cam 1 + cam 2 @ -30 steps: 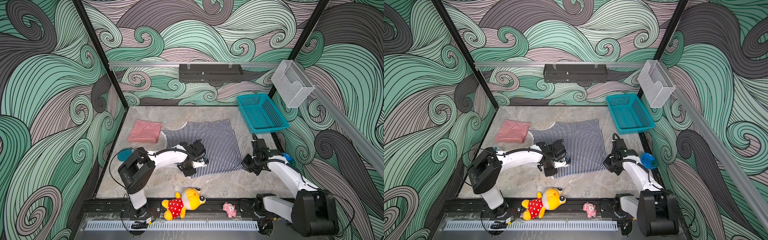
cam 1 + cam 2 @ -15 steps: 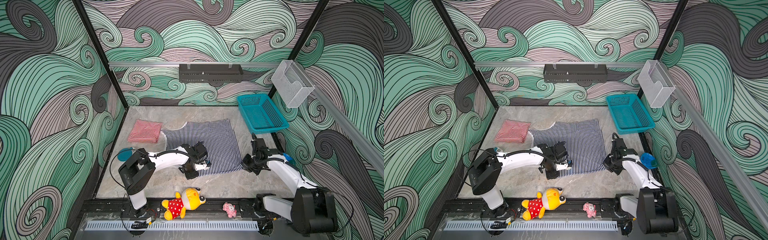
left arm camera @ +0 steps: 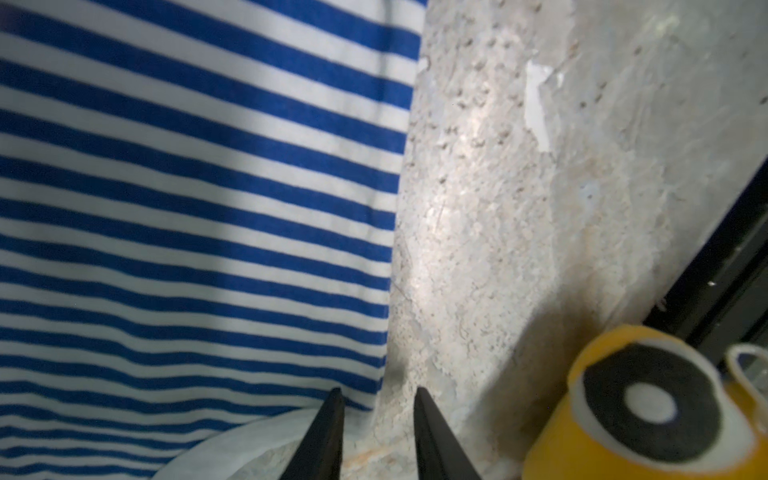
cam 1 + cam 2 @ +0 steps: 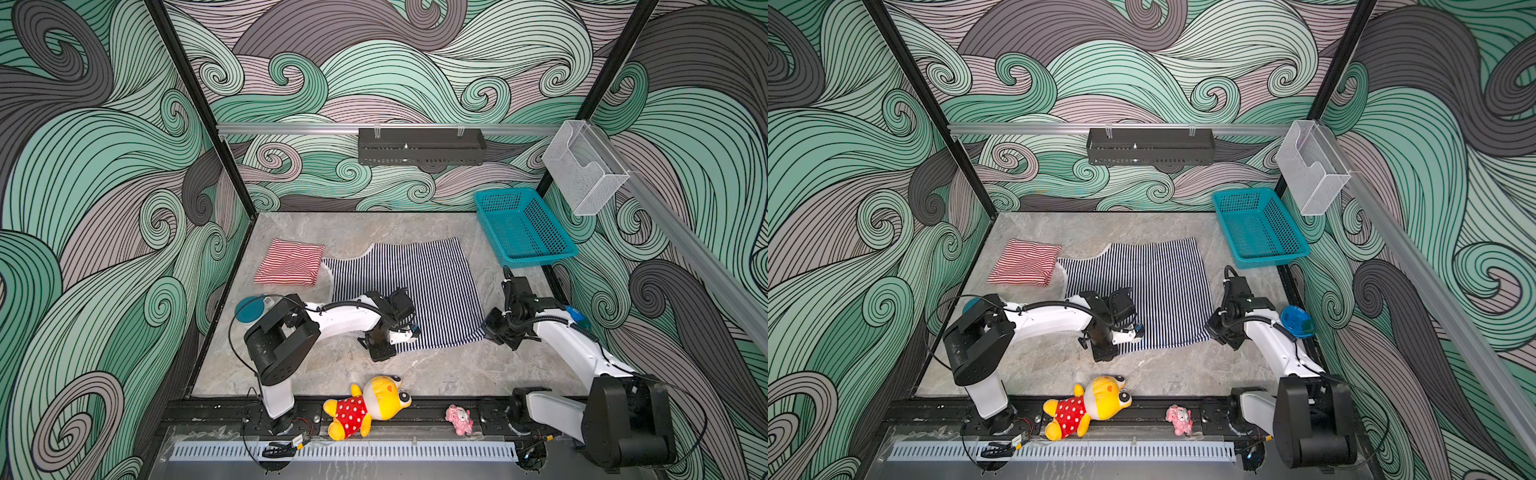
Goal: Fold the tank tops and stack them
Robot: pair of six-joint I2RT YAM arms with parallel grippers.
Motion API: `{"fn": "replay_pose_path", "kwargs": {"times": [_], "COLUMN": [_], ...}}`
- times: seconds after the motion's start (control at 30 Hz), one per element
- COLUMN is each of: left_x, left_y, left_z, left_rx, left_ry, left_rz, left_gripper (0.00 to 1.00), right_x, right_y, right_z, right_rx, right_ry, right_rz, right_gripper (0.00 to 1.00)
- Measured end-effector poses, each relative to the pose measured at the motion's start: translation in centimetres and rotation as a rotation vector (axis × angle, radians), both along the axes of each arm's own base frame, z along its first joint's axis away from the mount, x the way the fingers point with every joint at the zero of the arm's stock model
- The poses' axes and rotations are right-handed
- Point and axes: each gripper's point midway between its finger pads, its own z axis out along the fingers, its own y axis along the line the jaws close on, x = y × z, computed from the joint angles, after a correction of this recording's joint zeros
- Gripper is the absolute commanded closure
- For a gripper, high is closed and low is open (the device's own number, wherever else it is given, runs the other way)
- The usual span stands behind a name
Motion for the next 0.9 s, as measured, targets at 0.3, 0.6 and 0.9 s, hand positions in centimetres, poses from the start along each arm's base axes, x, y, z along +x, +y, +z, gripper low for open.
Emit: {"fn": "replay_pose_path", "kwargs": {"times": [0.3,0.6,0.9], "left_x": [0.0,0.5,2.5], "left_y": [-0.2,0.0,1.0], "left_z": [-0.5,-0.6,0.5], "left_rx": [0.008,0.020,0.021], "left_ry": [0.004,-0.008,-0.003], "left_rz": [-0.016,-0.017,0.032], "left_gripper": [0.71,1.00,1.00], "right_x": [0.0,1.0,1.5], "right_y": [0.0,0.1,0.3], "right_z": [0.0,1.4,2.7], "right_rx": [-0.001,0.001,0.011], "right_ry": [0.000,-0.049,-0.081], "right_rz": [0.003,0.017,0.026], "right_gripper": [1.00,1.00,1.00]}}
